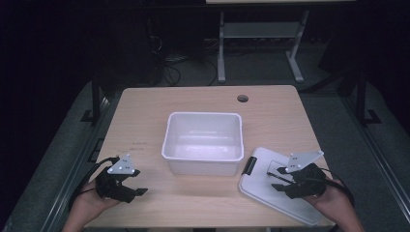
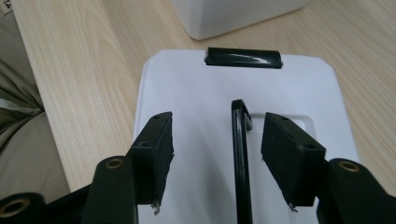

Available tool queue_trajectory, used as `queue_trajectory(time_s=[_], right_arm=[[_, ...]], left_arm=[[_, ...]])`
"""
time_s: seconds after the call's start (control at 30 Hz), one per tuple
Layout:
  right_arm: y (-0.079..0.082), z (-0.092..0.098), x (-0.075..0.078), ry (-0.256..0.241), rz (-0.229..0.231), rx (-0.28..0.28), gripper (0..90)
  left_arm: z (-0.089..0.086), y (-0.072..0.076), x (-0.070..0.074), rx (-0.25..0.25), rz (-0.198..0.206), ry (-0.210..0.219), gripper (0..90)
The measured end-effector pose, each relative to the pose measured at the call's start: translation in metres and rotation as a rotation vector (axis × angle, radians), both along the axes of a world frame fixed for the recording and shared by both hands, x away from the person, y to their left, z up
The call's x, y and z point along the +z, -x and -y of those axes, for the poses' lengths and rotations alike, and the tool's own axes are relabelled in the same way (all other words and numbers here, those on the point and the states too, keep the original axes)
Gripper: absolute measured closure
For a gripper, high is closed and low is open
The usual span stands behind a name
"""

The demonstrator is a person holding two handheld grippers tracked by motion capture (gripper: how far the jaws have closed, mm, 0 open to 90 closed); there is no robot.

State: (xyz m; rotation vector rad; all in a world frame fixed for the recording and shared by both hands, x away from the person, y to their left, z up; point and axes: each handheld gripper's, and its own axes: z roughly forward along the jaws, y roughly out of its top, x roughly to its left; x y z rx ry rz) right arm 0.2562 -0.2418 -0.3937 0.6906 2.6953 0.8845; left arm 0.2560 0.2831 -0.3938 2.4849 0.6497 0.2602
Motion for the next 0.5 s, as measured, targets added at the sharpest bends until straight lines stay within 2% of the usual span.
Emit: queue_trajectory(time_s=[0.13,0.3,0.37,0.43,0.5], right_arm=[[-0.003,0.001,-0.004,0.020,-0.016,-0.004,46.5],[-0.005,0.004,-0.009,0.019,-0.022,-0.011,51.0],[-0.007,0.005,-0.011,0.019,-0.026,-0.017,54.6],[-0.008,0.005,-0.013,0.023,-0.039,-0.027,56.6],[-0.009,0.006,-0.016,0.030,-0.041,-0.020,62.5]], left_arm=[[0.000,0.001,-0.007,0.002,-0.005,0.003,31.8],[-0.001,0.003,-0.012,0.008,-0.018,0.005,31.8],[-0.003,0.002,-0.015,0.011,-0.023,0.020,32.0],[-0.005,0.002,-0.016,0.018,-0.026,0.018,31.9],[-0.006,0.002,-0.017,0.018,-0.028,0.025,32.0]])
